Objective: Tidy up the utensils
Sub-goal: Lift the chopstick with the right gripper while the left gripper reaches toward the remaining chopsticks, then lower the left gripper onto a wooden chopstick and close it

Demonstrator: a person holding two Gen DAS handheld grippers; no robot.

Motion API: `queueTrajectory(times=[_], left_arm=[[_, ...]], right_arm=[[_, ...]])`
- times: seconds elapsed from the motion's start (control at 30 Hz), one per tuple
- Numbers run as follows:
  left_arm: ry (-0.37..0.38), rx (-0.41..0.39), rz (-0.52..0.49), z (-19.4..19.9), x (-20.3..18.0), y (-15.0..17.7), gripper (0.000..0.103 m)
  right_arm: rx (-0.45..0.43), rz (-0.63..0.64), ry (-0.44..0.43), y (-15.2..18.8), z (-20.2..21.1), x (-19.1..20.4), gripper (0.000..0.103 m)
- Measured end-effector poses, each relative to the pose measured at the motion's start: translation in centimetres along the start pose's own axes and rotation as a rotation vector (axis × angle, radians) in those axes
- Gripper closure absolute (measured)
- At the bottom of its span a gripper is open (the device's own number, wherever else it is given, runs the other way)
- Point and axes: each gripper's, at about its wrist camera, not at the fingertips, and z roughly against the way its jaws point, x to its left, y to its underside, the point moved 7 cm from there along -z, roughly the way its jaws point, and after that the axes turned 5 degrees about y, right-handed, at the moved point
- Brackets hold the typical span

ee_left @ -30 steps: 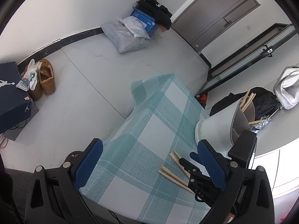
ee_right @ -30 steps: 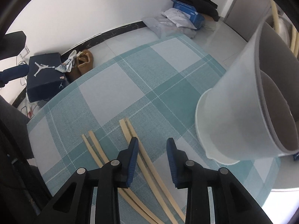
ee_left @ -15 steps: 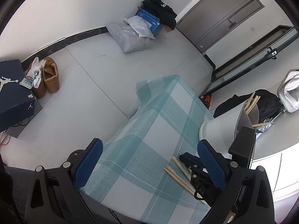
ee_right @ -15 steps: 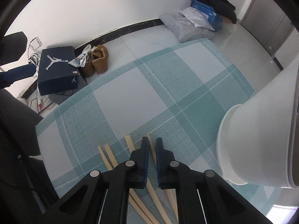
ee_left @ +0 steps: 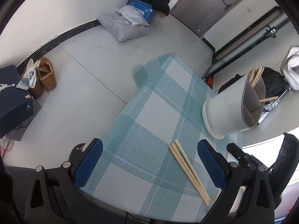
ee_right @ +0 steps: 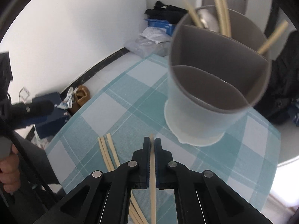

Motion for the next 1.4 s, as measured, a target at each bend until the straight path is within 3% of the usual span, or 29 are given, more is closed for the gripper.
queueTrajectory(times=[0.13, 0.23, 0.4, 0.6, 0.67, 0.8, 1.13, 1.23, 1.4], left_arm=[[-0.118, -0.024, -0.158, -0.4, -1.7, 1.0, 0.003], [-0.137, -0.006, -0.245, -1.2, -3.1, 1.8, 0.003], [-0.148, 0.087, -0.331, -2.7, -4.1, 2.9, 0.003], [-0.213, 0.13, -0.247, -3.7, -2.4, 3.4, 0.004], [-0.285, 0.129, -0.256, -4.1, -1.9, 3.4, 0.004], [-0.333, 0.149, -0.279, -5.0, -1.8, 3.5, 0.004], [-0.369, 0.199, -0.322, -5.9, -3.1, 3.1, 0.004], [-0.358, 0.243, -0.245, -5.9, -2.4, 3.2, 0.004], [-0.375, 0.245, -0.217, -5.7, -2.0, 3.7, 0.004]], right_arm=[[-0.046, -0.18, -0.029, 0.9, 1.8, -3.5, 0.1], [-0.079, -0.325, -0.076, 1.8, 2.9, -6.2, 0.1], [-0.141, -0.401, -0.092, 3.0, 4.8, -8.1, 0.1], [-0.206, -0.447, -0.134, 2.9, 6.2, -9.3, 0.1], [-0.215, -0.44, -0.143, 3.0, 6.2, -9.0, 0.1], [-0.228, -0.407, -0.16, 2.6, 6.1, -7.8, 0.1], [-0.269, -0.374, -0.173, 1.4, 6.7, -6.5, 0.1], [-0.269, -0.37, -0.182, 1.3, 6.7, -6.4, 0.1], [-0.273, -0.367, -0.18, 1.2, 6.9, -6.5, 0.1]])
